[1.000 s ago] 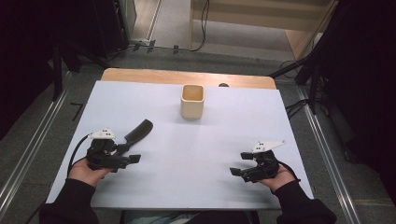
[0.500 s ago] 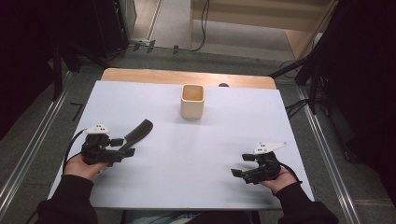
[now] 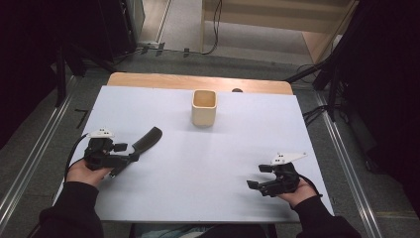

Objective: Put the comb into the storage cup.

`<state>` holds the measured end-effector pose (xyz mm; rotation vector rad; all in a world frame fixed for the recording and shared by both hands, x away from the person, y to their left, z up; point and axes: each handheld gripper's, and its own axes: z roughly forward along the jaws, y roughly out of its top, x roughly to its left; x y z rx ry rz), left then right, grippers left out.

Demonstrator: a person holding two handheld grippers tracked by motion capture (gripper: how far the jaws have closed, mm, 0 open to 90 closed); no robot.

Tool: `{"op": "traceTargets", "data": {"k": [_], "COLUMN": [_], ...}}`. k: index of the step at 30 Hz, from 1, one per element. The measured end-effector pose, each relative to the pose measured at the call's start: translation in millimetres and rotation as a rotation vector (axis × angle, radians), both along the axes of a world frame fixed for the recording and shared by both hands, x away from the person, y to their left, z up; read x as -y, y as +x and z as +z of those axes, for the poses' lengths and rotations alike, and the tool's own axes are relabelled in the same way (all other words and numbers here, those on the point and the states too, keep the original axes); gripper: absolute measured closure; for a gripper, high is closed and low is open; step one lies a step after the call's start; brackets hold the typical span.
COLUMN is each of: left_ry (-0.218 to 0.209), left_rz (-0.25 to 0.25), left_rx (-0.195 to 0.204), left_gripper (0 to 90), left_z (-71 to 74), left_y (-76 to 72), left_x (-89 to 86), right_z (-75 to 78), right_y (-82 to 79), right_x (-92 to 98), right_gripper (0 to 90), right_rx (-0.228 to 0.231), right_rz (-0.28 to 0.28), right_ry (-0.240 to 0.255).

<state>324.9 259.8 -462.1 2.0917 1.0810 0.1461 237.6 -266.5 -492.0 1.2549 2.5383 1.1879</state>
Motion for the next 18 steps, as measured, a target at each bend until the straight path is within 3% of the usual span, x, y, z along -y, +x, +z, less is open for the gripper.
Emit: {"op": "traceTargets", "data": {"k": [18], "left_ry": [0.032], "left_rz": [0.034], "left_rx": [-0.038], "left_gripper": [28.5], "left_z": [-7.9], "left_y": [0.6], "left_x": [-8.8], "right_z": [0.5], "right_y": [0.5], "right_x": [-1.1], "right_gripper": [16.2], "right_rx": [0.000], "right_rz": [0.005], "right_ry": [0.002]}}
